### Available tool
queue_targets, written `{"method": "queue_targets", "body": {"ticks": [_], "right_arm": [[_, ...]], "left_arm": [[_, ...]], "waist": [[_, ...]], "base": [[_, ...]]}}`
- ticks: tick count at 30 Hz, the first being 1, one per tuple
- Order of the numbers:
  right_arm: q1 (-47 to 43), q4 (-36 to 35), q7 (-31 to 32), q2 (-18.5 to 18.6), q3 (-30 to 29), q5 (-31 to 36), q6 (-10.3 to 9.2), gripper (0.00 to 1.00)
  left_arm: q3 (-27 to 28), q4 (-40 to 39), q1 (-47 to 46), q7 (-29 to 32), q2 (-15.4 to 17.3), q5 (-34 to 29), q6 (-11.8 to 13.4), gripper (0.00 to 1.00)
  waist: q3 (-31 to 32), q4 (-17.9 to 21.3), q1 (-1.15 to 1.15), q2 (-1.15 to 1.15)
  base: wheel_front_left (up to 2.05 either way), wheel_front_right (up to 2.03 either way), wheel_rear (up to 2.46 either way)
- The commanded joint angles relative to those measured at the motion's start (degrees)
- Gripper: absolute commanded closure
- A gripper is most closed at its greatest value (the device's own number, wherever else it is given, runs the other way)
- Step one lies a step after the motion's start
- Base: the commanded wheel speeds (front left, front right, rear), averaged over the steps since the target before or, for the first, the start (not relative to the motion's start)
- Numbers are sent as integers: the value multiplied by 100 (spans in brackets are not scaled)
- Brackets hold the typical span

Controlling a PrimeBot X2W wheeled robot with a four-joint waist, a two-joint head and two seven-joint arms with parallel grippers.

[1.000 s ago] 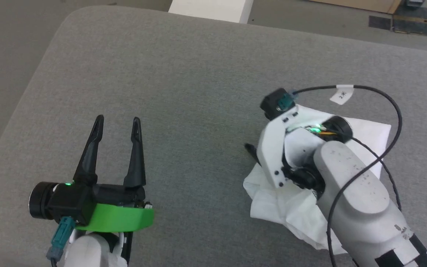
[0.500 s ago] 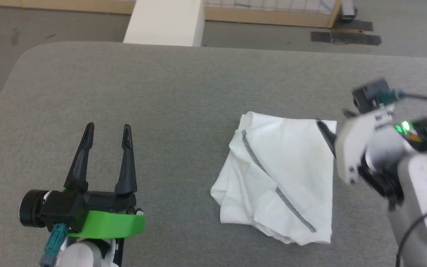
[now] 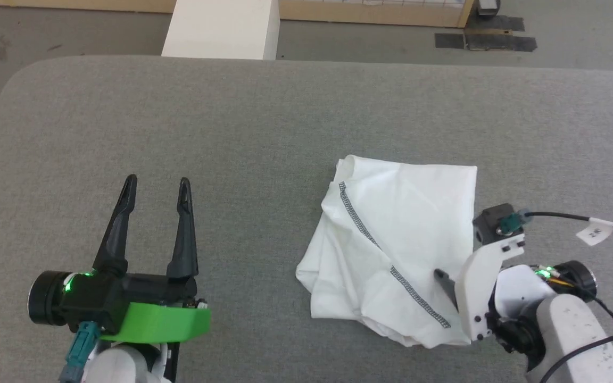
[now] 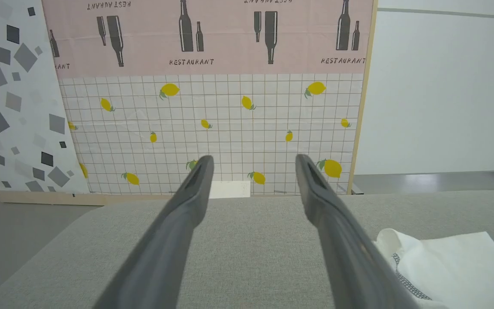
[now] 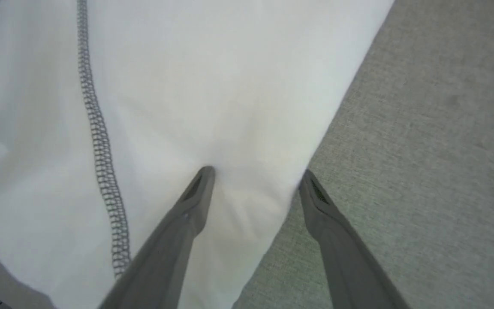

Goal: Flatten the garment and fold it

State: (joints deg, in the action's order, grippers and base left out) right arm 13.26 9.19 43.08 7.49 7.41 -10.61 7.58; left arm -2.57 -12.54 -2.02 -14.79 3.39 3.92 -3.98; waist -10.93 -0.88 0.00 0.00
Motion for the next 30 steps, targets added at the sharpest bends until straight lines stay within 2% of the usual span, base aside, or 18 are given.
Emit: {"method": "queue_targets", "body": {"ticks": [1, 6, 7, 8, 9, 14, 19, 25, 30], "right_arm": [[59, 132, -27, -9, 46, 34, -9, 0], [153, 623, 11, 29, 55, 101, -9, 0], [188, 695, 0, 60, 74, 100, -9, 72], [216, 736, -17, 83, 85, 81, -9, 93], [253, 767, -16, 146, 160, 53, -9, 100], [498, 596, -34, 633, 659, -143, -9, 100], [970, 246, 85, 1539, 1606, -423, -9, 100], [1549, 64, -6, 2479, 2469, -917, -9, 100], [2055, 231, -287, 3094, 2931, -1072, -9, 100]], "left_arm": [[-7, 14, -35, -21, -11, -94, -24, 0], [-11, 27, -69, -21, -16, -109, -21, 0], [-11, 28, -73, -21, -17, -113, -21, 0], [-8, 28, -73, -21, -17, -117, -20, 0], [-4, 28, -72, -21, -18, -122, -17, 0], [30, -11, -35, -21, -14, -133, -5, 0], [134, -41, 3, -21, 16, -122, 5, 0], [134, -65, -206, -21, 56, -170, -20, 0], [107, -85, -361, -21, 179, -266, -53, 0]], "waist": [[-76, -83, 0, 0], [-143, -145, 0, 0], [-151, -149, 0, 0], [-154, -147, 0, 0], [-156, -136, 0, 0], [-184, 171, 0, 0], [-330, 969, 0, 0], [-611, 1849, 0, 0], [-936, 2283, 0, 0]], "base": [[0, 0, 0], [0, 0, 0], [0, 0, 0], [0, 0, 0], [0, 0, 0], [0, 0, 0], [0, 0, 0], [0, 0, 0], [0, 0, 0]]}}
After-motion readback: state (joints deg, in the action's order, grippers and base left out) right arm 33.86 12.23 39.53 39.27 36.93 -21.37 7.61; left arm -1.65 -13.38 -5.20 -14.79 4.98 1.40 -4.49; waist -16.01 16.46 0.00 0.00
